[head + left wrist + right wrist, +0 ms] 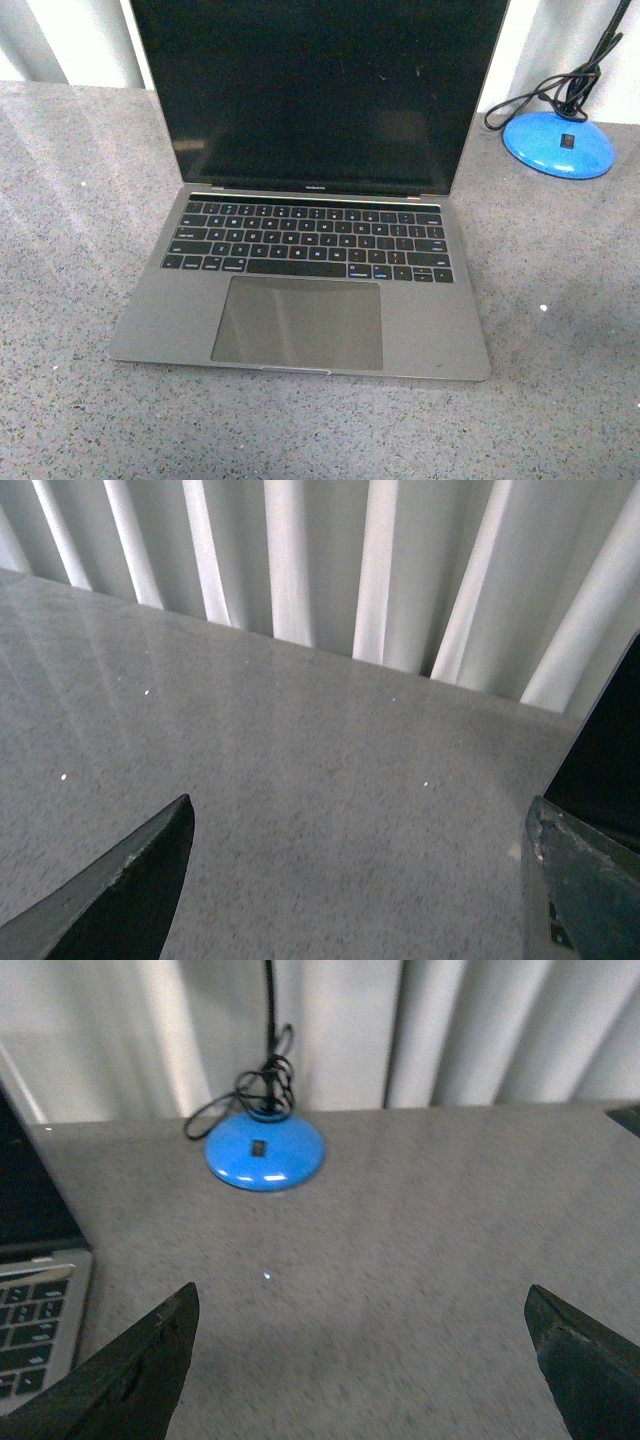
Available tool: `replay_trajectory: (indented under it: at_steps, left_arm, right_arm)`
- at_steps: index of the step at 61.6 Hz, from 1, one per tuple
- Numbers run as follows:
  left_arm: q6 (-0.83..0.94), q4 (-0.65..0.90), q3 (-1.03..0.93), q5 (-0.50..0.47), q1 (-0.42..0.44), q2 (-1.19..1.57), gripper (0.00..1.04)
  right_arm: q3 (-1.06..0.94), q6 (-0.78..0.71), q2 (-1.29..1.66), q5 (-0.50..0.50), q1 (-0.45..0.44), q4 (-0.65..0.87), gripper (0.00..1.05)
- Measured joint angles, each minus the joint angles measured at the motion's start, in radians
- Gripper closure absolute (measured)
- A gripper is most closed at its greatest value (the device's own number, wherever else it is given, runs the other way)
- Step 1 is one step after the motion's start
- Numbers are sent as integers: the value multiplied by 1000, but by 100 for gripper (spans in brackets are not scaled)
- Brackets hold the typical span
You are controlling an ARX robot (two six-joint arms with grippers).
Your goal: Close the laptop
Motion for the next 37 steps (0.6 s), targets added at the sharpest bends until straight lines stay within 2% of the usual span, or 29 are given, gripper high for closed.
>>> replay_trajectory:
  at_steps: [3, 7, 10, 25, 29, 37]
  left_arm:
    - [2, 127, 64, 82, 35, 172, 7]
    - [1, 180, 129, 148, 50, 303, 7]
    - [0, 207, 179, 220, 56, 399, 7]
    - [3, 293, 407, 397, 33, 721, 7]
    - [5, 313, 467, 404, 9, 760, 7]
    - [-16, 299, 557, 419, -21, 816, 7]
  right_arm:
    - [79, -26, 175, -49, -3, 85, 10]
    - [185, -55, 356, -85, -6, 110, 10]
    - [260, -73, 466, -111, -6, 104, 10]
    - [650, -201, 806, -146, 51, 8, 10]
    - [792, -257, 867, -153, 90, -43, 10]
    - [937, -292, 922, -159, 129, -112, 10]
